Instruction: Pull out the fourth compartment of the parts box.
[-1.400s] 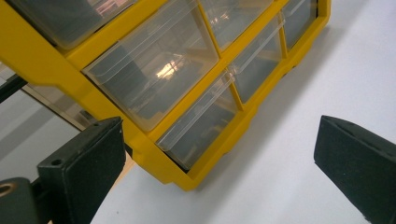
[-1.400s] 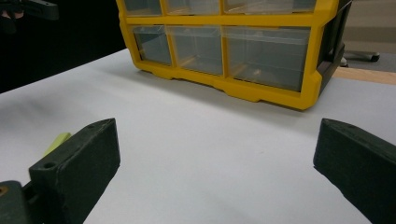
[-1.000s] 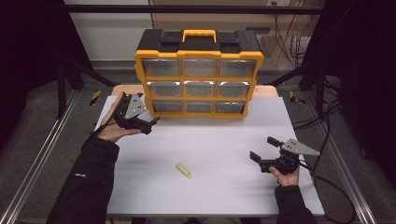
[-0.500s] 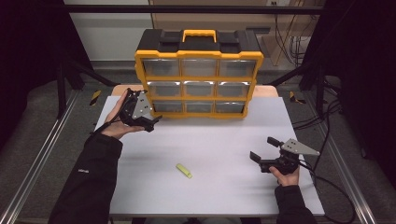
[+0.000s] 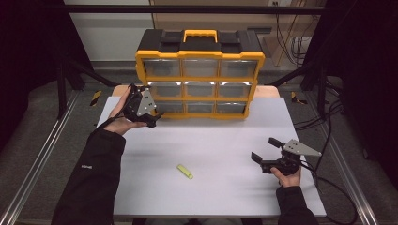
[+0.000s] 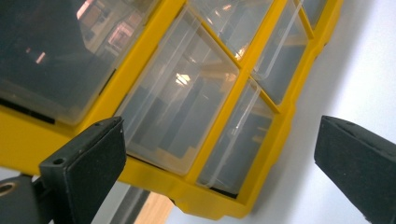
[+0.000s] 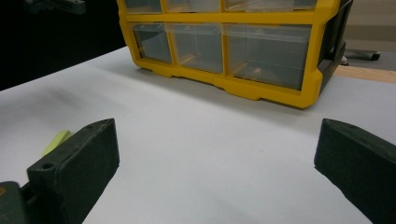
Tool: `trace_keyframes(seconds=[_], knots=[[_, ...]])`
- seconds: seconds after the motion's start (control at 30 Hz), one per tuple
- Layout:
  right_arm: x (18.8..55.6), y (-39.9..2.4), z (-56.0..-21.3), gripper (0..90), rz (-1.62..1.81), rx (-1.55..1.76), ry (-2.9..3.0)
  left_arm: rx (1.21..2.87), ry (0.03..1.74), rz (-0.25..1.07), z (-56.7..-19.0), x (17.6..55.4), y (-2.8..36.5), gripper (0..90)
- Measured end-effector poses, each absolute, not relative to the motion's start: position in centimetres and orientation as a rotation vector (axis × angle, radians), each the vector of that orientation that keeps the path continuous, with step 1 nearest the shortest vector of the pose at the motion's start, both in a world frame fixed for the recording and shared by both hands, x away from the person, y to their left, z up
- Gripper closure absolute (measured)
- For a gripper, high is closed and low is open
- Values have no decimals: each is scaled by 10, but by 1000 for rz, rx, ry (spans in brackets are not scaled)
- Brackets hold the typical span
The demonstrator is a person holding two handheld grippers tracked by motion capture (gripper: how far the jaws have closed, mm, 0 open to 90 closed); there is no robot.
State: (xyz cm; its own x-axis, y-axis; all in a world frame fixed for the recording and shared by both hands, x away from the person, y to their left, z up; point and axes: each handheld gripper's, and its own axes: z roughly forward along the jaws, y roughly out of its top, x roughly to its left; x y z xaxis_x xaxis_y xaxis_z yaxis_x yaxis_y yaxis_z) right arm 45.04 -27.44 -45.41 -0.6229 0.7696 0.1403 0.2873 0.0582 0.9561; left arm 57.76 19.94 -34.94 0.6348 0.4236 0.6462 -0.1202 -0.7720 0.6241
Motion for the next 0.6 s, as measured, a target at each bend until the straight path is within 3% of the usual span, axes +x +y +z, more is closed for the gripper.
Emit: trace_keyframes(seconds=[0.6], knots=[[450, -275, -454, 6, 1592, 1057, 1930, 2241, 135, 1170, -345, 594, 186, 36]])
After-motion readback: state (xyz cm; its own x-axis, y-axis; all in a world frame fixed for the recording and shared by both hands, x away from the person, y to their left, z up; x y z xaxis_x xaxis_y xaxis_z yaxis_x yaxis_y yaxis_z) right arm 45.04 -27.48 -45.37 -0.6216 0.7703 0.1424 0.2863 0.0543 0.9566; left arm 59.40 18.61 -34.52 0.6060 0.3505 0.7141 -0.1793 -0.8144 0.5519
